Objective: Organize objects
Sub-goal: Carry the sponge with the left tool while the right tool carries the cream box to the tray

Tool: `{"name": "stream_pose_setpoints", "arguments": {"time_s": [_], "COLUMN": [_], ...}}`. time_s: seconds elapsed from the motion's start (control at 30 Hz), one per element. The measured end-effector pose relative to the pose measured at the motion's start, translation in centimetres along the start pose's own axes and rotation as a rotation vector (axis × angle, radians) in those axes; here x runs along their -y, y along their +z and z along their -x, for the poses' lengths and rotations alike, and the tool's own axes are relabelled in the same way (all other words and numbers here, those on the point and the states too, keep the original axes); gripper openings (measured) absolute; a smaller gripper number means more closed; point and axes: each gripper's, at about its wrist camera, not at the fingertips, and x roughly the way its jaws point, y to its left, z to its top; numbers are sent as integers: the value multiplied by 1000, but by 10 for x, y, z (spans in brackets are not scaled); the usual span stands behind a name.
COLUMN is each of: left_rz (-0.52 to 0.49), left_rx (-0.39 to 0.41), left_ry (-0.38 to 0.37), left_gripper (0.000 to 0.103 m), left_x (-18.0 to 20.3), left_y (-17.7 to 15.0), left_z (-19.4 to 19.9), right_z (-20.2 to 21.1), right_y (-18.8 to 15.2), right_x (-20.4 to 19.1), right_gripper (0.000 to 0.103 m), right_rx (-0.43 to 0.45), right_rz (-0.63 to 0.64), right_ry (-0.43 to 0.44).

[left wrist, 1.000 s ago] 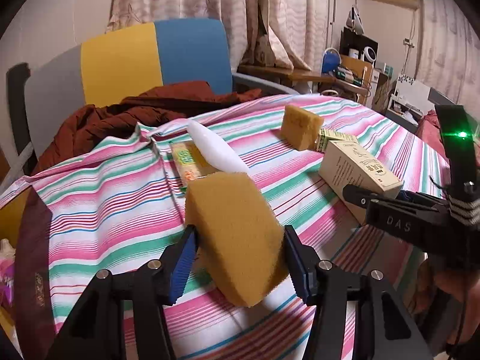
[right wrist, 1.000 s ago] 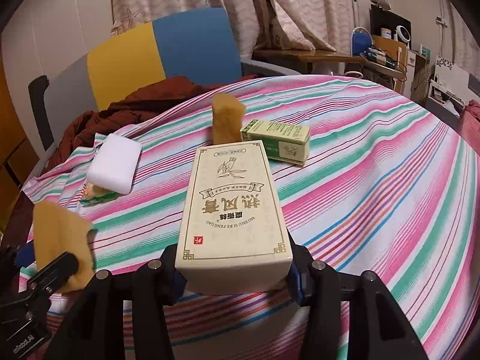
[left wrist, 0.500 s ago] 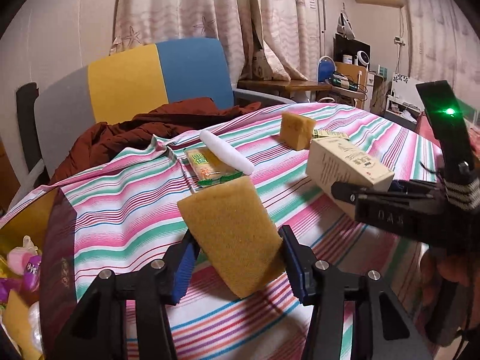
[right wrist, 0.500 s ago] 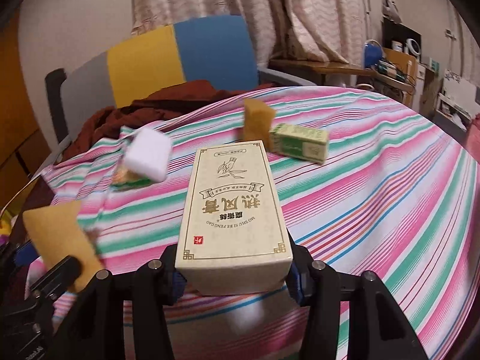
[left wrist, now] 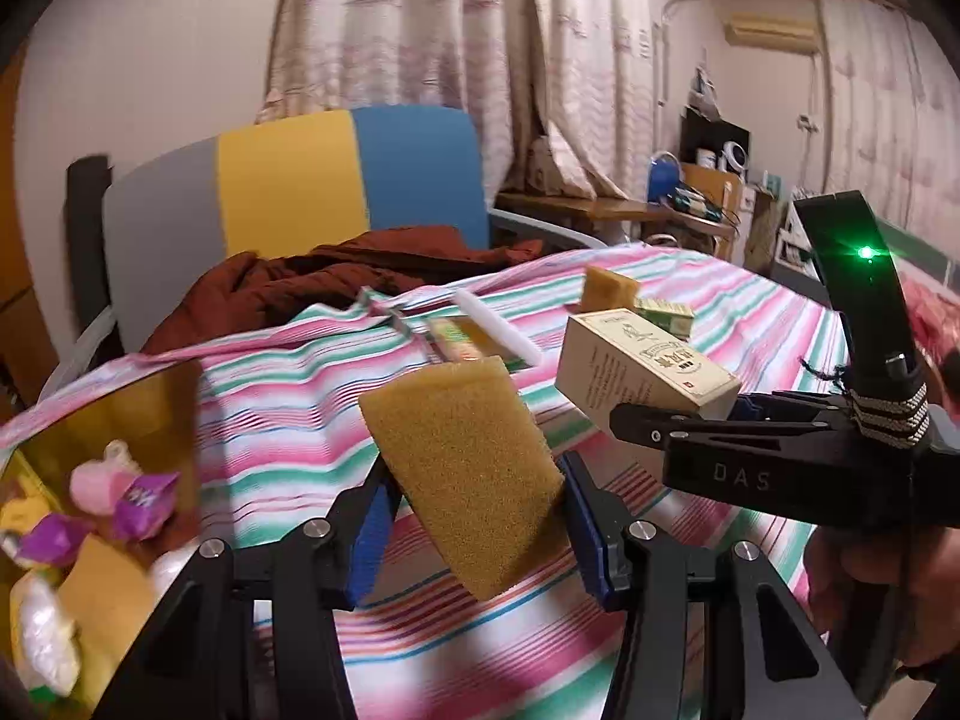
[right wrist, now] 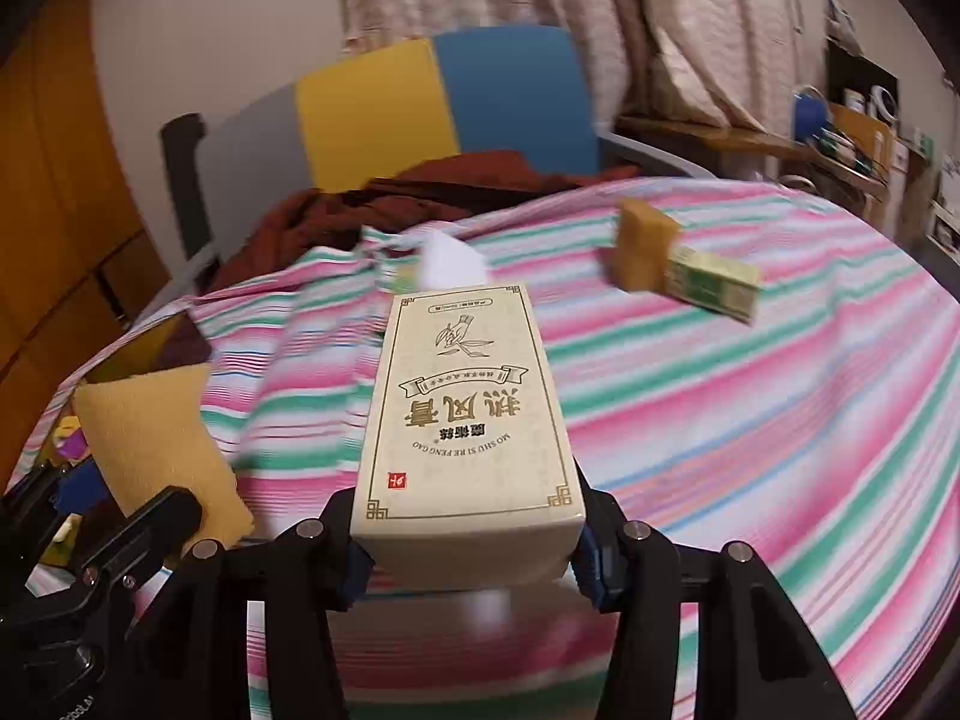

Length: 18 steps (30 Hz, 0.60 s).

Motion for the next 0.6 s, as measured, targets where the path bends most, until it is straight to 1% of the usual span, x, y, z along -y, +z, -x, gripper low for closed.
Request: {"name": "stream_pose_setpoints", "arguments": {"time_s": [0.13,0.3,0.47,0.6], "left_rz": [88,182,266,341], "left_rx": [-4,17,31,19], "left_ry": [25,83,155,197], "left_gripper": [53,53,53,54], "left_x": [-32,-76,-131,-181], "left_y": [-1,0,6,11], "left_z": [17,39,55,59], "right_z": [1,-2,-13,-26], "right_y": [9,22,38,48], "right_x": [-34,-84,-137,-179], "right_gripper": [53,53,53,53], "right_rx": [8,9,-13,-33], "right_rz": [58,142,214,284], "right_ry": [68,160,247,278]}}
